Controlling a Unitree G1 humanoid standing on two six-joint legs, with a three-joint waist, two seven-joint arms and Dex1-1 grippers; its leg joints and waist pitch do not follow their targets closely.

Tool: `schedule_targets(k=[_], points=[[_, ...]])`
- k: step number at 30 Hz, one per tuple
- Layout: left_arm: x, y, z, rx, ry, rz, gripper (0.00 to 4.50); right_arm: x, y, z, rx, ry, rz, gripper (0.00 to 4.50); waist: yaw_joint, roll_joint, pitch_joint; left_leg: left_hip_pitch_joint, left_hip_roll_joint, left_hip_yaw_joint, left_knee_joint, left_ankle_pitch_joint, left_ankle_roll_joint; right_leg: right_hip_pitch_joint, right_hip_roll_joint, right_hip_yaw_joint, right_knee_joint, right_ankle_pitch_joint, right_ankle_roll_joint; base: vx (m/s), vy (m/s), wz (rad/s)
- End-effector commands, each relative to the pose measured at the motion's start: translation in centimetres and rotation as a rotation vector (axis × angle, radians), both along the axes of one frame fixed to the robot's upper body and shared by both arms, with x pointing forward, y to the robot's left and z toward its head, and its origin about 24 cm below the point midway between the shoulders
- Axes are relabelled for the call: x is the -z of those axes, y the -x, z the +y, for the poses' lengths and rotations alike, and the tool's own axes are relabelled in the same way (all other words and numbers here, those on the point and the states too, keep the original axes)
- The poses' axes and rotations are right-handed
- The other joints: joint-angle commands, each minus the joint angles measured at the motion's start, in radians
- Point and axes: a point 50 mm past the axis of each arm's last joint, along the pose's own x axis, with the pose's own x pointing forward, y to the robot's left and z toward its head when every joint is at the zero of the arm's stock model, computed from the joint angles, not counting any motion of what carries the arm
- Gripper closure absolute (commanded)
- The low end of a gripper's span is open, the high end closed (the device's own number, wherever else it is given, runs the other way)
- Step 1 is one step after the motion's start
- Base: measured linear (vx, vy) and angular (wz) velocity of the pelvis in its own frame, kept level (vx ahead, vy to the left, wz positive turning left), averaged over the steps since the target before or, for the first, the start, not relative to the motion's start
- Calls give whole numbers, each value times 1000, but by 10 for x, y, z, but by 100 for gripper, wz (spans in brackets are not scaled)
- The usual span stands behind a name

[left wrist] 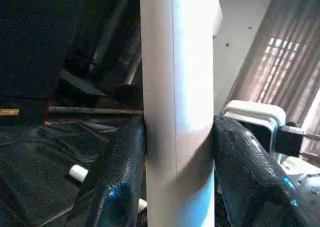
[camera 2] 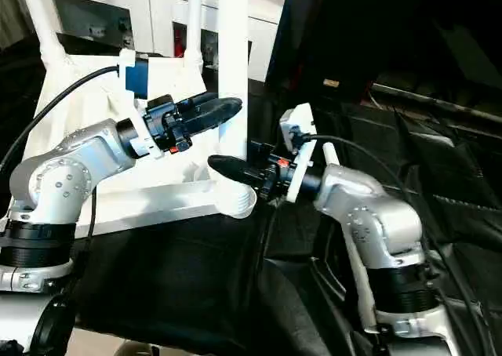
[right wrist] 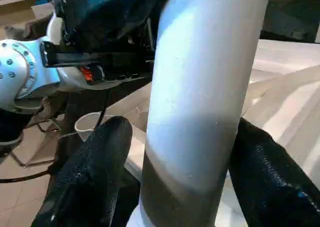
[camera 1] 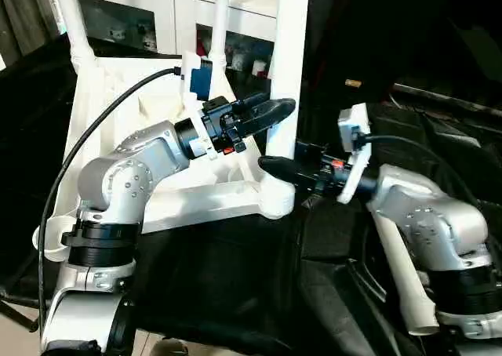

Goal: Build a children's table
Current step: Insert table leg to table base

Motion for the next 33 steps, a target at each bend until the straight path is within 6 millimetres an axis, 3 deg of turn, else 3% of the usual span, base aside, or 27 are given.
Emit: schedule_targets(k=[1,8,16,18,21,23,33], points=[[-10,0,-7,22,-3,-39,268,1,-2,-2,8,28,-11,182,0,18,-69,20,0,7,-78,-272,-80,42,-32,21,-76,-289,-116,0,0,0],[-7,0,-6,36,-17,-43,268,4,1,-1,-20,47,-12,246,0,17,-69,20,-1,7,-78,-273,-77,42,-30,22,-76,-285,-116,0,0,0],[-7,0,-7,52,-40,-56,269,6,0,-2,-37,86,-32,255,1,20,-68,21,0,7,-78,-278,-76,42,-31,22,-75,-281,-124,0,0,0],[-7,1,-7,59,-45,-60,269,6,1,-3,-56,86,-16,200,1,20,-68,20,0,7,-78,-275,-75,43,-30,22,-74,-271,-128,0,0,0],[-8,1,-9,74,-59,-71,269,8,3,-5,-92,129,8,181,2,20,-69,20,0,7,-77,-270,-69,45,-30,22,-74,-263,-131,0,0,0],[-8,1,-9,79,-62,-75,269,8,4,-6,-112,144,11,145,2,19,-69,20,0,7,-78,-266,-70,45,-30,22,-74,-261,-132,0,0,0],[-8,1,-11,102,-81,-89,269,13,4,-7,-125,152,56,142,3,16,-69,20,0,8,-76,-256,-68,45,-31,22,-72,-264,-138,0,0,0]])
